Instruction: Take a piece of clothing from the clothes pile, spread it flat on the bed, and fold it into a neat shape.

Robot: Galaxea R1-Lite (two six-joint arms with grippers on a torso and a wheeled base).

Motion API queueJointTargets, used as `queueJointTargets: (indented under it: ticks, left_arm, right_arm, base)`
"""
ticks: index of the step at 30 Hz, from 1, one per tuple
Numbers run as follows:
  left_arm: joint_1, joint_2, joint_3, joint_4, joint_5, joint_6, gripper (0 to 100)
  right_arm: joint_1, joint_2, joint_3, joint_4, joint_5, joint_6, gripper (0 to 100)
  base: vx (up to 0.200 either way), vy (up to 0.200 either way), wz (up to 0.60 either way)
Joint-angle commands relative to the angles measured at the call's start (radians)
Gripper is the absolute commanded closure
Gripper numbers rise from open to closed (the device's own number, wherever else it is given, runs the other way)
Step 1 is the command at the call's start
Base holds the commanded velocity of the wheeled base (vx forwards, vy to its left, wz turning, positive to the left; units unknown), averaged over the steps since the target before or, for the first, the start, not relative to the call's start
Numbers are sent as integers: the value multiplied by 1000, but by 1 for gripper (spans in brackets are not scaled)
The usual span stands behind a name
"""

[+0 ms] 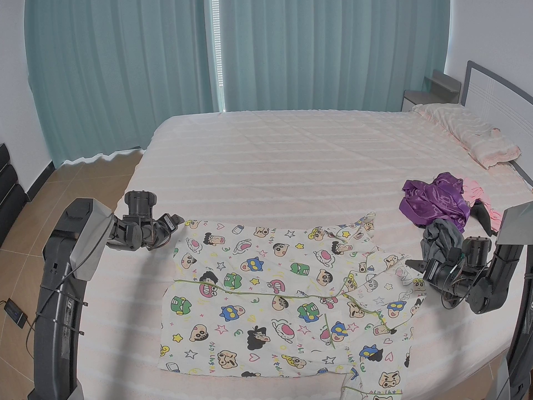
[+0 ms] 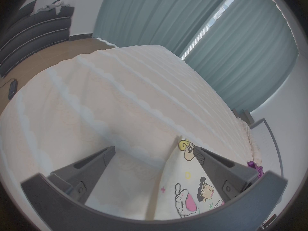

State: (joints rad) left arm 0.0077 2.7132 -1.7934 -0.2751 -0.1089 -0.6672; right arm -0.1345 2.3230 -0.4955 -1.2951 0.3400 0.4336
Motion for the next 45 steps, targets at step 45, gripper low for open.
queueJointTargets:
  ticks: [45]
  left_arm:
    - [-258,-665,1534,-628,3,-316,0]
  right_arm:
    - [306,-128,496,-131,-65,240,0]
  base:
    - [-80,0,0]
